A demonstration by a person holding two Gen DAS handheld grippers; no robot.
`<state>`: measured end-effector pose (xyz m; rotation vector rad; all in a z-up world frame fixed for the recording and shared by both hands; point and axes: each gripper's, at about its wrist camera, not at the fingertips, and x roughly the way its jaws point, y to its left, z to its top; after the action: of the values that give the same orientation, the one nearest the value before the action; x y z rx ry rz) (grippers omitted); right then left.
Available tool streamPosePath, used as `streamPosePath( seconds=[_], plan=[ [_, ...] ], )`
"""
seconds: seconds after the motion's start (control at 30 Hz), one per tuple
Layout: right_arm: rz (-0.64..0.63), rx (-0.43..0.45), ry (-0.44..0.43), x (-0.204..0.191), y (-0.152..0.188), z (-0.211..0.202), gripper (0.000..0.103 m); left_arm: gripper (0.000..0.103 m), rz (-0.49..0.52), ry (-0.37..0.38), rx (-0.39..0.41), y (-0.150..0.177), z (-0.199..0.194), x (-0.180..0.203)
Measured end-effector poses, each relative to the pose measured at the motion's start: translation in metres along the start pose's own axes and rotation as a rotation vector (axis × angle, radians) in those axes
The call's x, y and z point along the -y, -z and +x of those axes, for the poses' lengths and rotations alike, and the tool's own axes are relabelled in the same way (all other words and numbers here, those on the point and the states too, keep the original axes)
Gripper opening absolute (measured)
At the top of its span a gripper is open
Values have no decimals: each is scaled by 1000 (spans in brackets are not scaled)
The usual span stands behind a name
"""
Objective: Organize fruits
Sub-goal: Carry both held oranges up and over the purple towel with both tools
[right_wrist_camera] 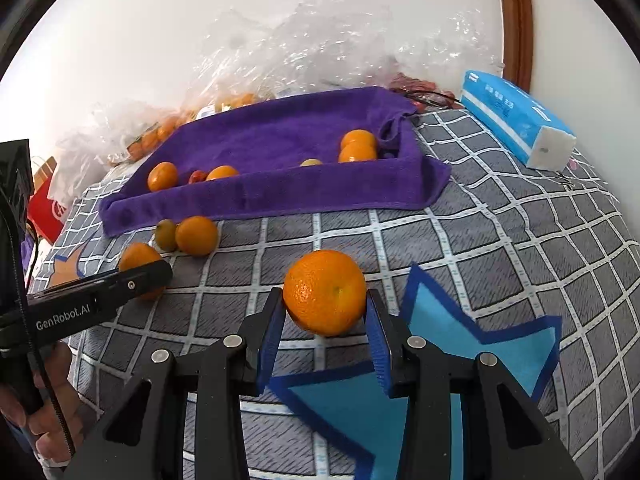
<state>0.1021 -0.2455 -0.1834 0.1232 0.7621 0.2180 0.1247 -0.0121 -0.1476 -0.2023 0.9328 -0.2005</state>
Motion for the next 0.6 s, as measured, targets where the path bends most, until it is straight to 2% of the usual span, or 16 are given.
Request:
streamPosePath(
  seconds=[0.6],
  plan=[
    [-21, 59, 28, -23, -5, -34, 40, 41, -52, 2, 34, 11, -35, -20]
  ],
)
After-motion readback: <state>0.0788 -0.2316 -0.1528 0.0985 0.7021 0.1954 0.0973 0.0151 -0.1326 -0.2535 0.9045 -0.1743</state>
